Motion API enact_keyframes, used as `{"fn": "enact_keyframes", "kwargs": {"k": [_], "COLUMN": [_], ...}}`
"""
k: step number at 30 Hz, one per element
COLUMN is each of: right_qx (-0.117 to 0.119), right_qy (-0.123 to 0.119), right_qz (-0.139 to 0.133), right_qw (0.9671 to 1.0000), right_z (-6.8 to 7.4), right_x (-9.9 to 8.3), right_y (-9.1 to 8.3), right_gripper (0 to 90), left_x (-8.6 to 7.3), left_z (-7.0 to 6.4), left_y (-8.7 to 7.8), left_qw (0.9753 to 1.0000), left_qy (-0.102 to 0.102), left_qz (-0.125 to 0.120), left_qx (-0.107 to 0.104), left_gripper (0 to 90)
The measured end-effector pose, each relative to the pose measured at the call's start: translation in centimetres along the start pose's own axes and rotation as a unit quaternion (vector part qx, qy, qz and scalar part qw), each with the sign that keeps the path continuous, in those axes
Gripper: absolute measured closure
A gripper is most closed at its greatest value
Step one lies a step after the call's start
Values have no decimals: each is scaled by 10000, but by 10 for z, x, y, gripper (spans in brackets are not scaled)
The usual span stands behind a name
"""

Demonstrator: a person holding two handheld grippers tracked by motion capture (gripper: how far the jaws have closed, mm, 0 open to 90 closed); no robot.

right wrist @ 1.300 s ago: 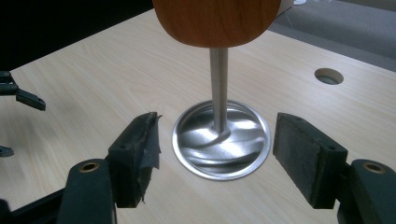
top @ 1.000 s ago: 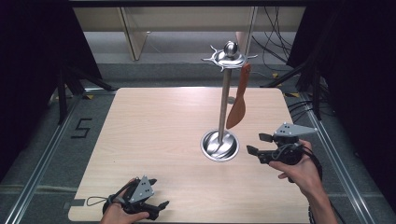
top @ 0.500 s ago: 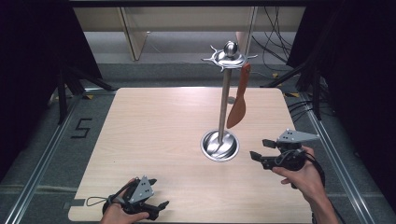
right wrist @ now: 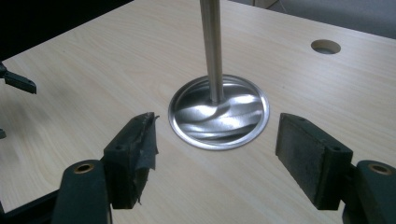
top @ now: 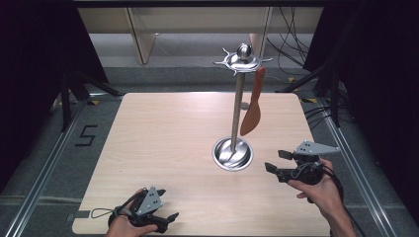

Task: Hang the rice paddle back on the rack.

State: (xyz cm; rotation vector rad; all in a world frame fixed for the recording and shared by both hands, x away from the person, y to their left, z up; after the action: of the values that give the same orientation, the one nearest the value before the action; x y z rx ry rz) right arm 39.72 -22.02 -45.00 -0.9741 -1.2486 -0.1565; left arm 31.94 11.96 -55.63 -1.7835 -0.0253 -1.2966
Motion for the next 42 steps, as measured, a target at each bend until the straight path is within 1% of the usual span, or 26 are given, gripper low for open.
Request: {"fn": "enact_keyframes", "kwargs": {"k": [2,3,4,5,7,8,9,10,11,14,15,16,17,18,19,21,23,25,35,36,37,38,39,40,41,42], "right_qx": [10,-34,46,2,110,124,25,110,90,143,54,104,98,164,99,247,192,188,281,225,355,376,373,406,330,422], "right_qy": [28,-98,75,96,140,20,110,140,34,161,-6,146,-25,120,-19,178,206,111,188,34,254,166,275,199,37,267], "right_qz": [101,55,139,122,152,150,124,192,147,205,224,226,214,272,262,366,391,387,510,459,568,491,599,527,519,569], "right_qw": [9999,9999,9999,9999,9997,9998,9999,9997,9998,9996,9997,9996,9997,9994,9996,9989,9988,9990,9981,9987,9974,9979,9971,9976,9981,9971], "right_z": [1,-2,2,2,4,3,3,5,3,7,3,7,6,9,7,14,15,15,23,20,26,25,28,27,24,30], "right_x": [-5,-6,-9,-11,-15,-17,-18,-20,-21,-25,-27,-28,-29,-31,-32,-36,-39,-41,-55,-55,-58,-58,-60,-61,-62,-63], "right_y": [-1,0,0,0,1,1,2,1,1,1,0,1,1,2,2,2,2,4,7,8,7,9,8,10,10,10], "right_gripper": [300,298,297,295,294,292,292,292,291,290,290,290,290,290,290,290,290,290,288,288,288,288,288,288,288,287], "left_x": [0,0,0,0,0,0,0,0,0,0,0,0,0,0,0,0,0,0,0,0,0,0,0,0,0,0], "left_z": [0,0,0,0,0,0,0,0,0,0,0,0,0,0,0,0,0,0,-1,0,0,-2,-2,0,-1,0], "left_y": [0,0,0,0,0,0,0,0,0,0,0,0,0,0,0,0,0,0,0,0,0,0,0,0,1,0], "left_qw": [10000,10000,10000,10000,10000,10000,10000,10000,10000,10000,10000,10000,10000,10000,10000,10000,10000,10000,10000,10000,10000,10000,10000,10000,10000,10000], "left_qy": [2,15,17,15,17,24,28,13,13,37,12,17,10,12,12,10,11,51,51,52,54,12,7,66,24,52], "left_qz": [-2,24,33,25,32,37,39,29,23,27,5,32,35,37,37,33,30,39,45,25,28,23,19,32,8,27], "left_qx": [-17,-42,-40,-42,-38,-33,-29,-33,-36,-40,-14,-35,-34,-32,-32,-36,-38,-47,-64,-21,-28,-95,-85,-4,-44,-15], "left_gripper": [161,161,161,161,162,161,162,161,162,162,162,161,162,162,162,162,162,162,162,162,162,162,162,162,162,162]}}
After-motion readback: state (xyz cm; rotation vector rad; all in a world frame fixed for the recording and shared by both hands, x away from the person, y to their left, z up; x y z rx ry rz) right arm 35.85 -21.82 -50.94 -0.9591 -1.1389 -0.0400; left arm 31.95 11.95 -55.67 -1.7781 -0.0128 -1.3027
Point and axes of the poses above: each handheld gripper's, and its own axes: y roughly forward along the jaws, x roughly out of its top, z roughly to its left, the point moved 9 cm from there along y, roughly forward along the jaws, and after that the axes turned 9 degrees about -y, right-handed, at the moved point
